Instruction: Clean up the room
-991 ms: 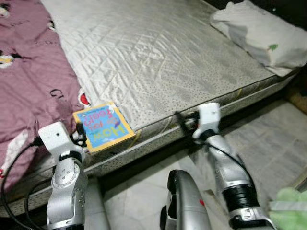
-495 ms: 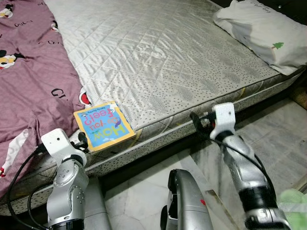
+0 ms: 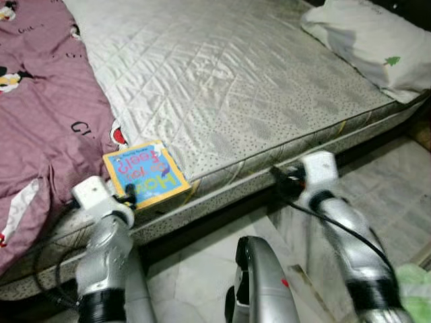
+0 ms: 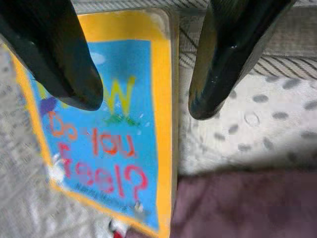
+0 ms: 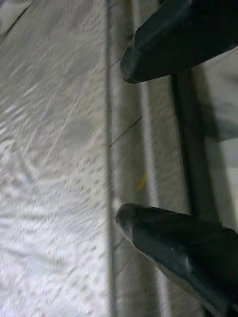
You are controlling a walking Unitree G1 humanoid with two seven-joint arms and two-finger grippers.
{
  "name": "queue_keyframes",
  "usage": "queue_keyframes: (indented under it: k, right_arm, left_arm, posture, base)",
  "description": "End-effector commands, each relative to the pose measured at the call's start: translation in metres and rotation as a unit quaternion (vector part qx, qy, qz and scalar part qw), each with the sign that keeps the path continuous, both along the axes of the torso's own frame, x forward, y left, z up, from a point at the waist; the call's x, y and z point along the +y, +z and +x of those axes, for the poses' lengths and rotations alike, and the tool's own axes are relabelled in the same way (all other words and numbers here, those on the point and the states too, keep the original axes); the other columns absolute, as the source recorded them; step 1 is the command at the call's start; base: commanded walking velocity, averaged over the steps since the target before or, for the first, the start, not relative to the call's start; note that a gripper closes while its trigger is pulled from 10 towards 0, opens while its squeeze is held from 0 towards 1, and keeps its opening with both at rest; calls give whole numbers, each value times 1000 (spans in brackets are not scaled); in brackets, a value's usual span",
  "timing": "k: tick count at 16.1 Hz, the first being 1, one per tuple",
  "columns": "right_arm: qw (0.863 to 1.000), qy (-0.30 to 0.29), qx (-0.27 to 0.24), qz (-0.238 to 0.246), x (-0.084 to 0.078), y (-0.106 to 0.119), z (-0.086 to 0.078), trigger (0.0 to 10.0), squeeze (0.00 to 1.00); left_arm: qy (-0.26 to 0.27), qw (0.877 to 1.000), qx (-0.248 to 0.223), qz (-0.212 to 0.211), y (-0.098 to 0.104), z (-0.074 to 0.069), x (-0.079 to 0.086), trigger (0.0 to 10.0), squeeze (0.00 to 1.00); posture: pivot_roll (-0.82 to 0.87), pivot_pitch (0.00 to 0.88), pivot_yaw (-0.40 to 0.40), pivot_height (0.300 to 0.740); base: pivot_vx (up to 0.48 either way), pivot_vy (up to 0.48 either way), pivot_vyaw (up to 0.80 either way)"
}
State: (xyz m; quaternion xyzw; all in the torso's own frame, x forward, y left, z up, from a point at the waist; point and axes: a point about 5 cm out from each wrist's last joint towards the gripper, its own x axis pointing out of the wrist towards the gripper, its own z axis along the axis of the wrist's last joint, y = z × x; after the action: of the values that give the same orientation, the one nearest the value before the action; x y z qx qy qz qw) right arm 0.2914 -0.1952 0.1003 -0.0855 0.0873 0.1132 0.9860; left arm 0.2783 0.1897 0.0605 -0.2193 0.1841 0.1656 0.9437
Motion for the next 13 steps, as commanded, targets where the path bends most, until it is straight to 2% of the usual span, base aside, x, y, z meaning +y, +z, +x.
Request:
queue_keyframes:
  k: [1, 4, 6, 13]
  right_arm:
    - [1000, -9, 7, -3, -10, 1, -6, 10000, 0]
    - [1000, 5, 14, -16, -9, -1, -23, 10000, 0]
    - [999, 8, 15, -27, -11, -2, -25, 10000, 0]
    - [999, 26, 17, -5, -1, 6, -28, 10000, 0]
  left_arm:
    - [-2, 1000, 7, -10, -6, 0, -1, 10000, 0]
    - [-3, 1000, 18, -25, -14, 4, -4, 10000, 0]
    - [-3, 999, 17, -29, -15, 3, -7, 10000, 0]
    - [26, 999, 9, -17, -20, 2, 15, 10000, 0]
  posture:
    - [-61, 146, -92, 534]
    - [-106, 161, -91, 534]
    - [-104, 161, -92, 534]
    - [-106, 161, -98, 534]
  base:
    - [0, 0, 0]
    - [0, 0, 0]
    - [0, 0, 0]
    - [0, 0, 0]
